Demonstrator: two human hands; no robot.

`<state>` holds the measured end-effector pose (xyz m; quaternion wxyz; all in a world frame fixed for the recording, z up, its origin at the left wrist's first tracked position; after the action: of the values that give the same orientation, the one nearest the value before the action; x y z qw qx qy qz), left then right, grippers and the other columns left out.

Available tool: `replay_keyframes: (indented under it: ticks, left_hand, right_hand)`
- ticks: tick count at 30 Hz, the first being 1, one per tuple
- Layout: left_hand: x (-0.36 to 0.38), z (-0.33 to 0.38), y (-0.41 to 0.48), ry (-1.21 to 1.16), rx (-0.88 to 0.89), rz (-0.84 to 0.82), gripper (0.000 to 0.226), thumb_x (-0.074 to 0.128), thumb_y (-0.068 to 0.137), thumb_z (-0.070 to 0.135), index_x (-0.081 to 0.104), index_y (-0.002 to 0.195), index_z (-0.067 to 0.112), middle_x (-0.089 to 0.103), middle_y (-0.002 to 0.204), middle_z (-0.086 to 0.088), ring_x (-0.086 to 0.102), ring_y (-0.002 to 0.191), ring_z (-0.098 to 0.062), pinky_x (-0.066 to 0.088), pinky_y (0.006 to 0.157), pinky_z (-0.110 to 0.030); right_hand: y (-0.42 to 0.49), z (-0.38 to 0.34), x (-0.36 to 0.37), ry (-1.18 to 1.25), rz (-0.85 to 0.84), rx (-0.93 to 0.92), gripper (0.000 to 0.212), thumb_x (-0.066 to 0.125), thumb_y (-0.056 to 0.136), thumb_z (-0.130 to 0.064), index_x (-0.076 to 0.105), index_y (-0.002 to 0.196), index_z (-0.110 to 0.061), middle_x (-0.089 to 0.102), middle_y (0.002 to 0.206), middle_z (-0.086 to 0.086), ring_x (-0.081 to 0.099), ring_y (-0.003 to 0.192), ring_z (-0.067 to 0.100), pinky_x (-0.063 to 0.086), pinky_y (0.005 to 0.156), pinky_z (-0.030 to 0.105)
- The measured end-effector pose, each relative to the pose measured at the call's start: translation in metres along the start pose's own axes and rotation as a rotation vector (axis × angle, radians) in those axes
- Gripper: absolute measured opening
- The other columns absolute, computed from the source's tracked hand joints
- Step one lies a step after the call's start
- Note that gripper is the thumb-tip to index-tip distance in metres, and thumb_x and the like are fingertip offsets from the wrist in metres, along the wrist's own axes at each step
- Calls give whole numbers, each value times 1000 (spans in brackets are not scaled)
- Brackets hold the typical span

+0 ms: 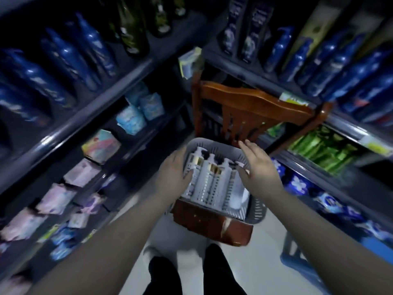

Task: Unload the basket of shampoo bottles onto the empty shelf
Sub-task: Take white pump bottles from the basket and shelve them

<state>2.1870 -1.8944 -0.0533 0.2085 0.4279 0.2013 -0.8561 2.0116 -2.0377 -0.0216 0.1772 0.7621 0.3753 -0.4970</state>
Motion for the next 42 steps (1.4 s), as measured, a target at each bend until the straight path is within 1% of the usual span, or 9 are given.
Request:
replay_keyframes:
  ticks: [5, 10, 16, 19, 28, 34, 38, 40, 42]
  left_hand:
    - [64, -13, 14, -87, -32, -94, 65, 63, 89, 18, 34, 147, 16, 53, 136, -9, 52, 119, -27, 42, 86, -28]
    - [118, -45, 38, -58, -117, -195, 71, 62, 92, 25, 25, 152, 19, 42, 148, -8, 55, 119, -26, 48, 94, -39]
    - [175, -71, 67, -65, -105, -247, 75, 64, 91, 18, 21, 152, 13, 37, 151, -13, 37, 136, -26, 26, 107, -22]
    - [194, -73, 77, -73, -68, -277, 76, 62, 93, 20, 16, 154, 15, 31, 155, -10, 29, 141, -24, 24, 116, -31]
    - [210, -68, 91, -159, -7, -240, 70, 60, 95, 23, 20, 152, 14, 24, 158, -3, 21, 145, -15, 11, 107, -12]
    - [219, -61, 91, -264, -48, -307, 69, 59, 95, 23, 21, 152, 17, 31, 155, -4, 29, 142, -17, 23, 112, -24]
    - [227, -58, 90, -328, -63, -351, 71, 61, 93, 22, 22, 152, 20, 39, 150, -4, 36, 138, -15, 31, 108, -27]
    - [236, -57, 88, -395, -91, -476, 76, 64, 92, 23, 18, 153, 25, 41, 148, -2, 38, 135, -13, 31, 105, -24]
    - [249, -51, 86, -464, -122, -664, 82, 68, 89, 25, 16, 152, 26, 42, 145, 3, 39, 134, -12, 33, 101, -21]
  right_hand:
    - [-10, 61, 47, 42, -56, 103, 63, 60, 92, -20, 33, 147, -8, 35, 151, 15, 32, 139, 32, 31, 112, 47]
    - [-7, 101, 110, 146, -72, 221, 69, 62, 90, -18, 28, 149, -9, 32, 153, 13, 32, 139, 31, 32, 112, 43]
    - [18, 139, 190, 222, -127, 395, 78, 61, 92, -22, 15, 152, -7, 20, 157, 16, 19, 144, 31, 23, 116, 41]
    - [36, 155, 222, 251, -136, 520, 82, 60, 93, -28, 7, 153, -9, 11, 158, 19, 14, 144, 34, 23, 116, 43]
    - [57, 187, 260, 362, -9, 797, 90, 65, 82, -48, 17, 149, -11, 39, 137, 25, 45, 121, 41, 42, 100, 42]
    - [50, 198, 256, 658, 62, 826, 104, 80, 70, -36, 15, 150, -19, 51, 133, 13, 57, 114, 28, 50, 95, 43]
    - [35, 193, 245, 875, 169, 746, 95, 83, 72, -20, 23, 147, -20, 55, 111, -31, 61, 102, -4, 55, 87, 29]
    - [30, 192, 236, 945, 190, 689, 95, 82, 73, -14, 22, 146, -22, 53, 116, -31, 58, 104, -11, 52, 79, 14]
    - [28, 187, 225, 964, 186, 639, 104, 82, 74, -16, 12, 150, -27, 50, 130, -15, 53, 116, -6, 48, 82, 10]
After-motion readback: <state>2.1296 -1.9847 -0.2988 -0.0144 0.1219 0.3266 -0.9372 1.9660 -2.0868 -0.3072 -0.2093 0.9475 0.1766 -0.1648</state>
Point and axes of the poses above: each hand's wrist, its own y-axis towards the middle knuckle, its own x-axis out of the palm, z = x × y, the point moved 4 cm from there along y, towards the middle knuckle
